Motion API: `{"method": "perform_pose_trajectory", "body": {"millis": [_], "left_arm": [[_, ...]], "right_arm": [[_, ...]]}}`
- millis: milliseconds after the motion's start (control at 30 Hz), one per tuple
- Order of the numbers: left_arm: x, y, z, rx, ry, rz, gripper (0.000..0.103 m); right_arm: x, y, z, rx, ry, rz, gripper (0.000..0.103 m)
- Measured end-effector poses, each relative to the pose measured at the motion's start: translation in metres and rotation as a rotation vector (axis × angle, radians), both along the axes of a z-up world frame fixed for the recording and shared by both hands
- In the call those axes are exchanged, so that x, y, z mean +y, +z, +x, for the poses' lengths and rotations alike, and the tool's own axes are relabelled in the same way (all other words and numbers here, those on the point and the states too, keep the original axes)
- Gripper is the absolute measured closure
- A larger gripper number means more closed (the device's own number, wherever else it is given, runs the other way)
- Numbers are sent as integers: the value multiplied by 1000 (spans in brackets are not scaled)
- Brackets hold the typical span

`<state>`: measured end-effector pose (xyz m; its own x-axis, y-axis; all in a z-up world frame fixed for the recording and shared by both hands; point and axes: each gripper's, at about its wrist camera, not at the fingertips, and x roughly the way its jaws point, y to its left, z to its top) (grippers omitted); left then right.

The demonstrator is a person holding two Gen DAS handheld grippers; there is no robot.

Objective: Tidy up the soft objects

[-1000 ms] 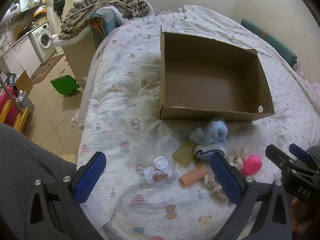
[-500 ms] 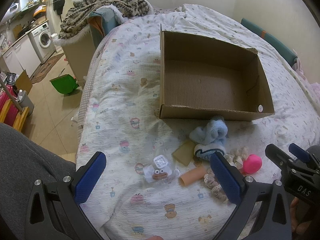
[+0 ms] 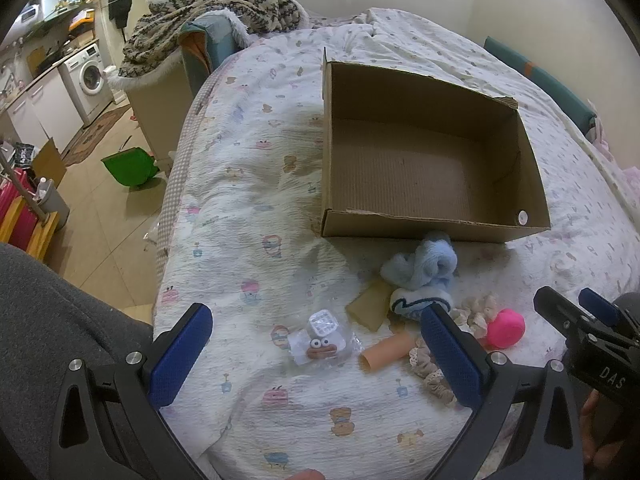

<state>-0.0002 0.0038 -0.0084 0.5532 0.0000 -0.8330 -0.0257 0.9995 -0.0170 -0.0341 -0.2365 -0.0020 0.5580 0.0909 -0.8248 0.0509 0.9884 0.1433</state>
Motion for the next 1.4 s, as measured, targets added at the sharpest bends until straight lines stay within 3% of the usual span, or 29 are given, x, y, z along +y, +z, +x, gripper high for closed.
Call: {"method": "perform_pose_trajectory", "body": {"millis": [1400], "left_arm": [[-1, -5, 0, 13, 10, -10, 0]], "right_arm": [[-2, -2, 1, 5, -4, 3, 0]]}}
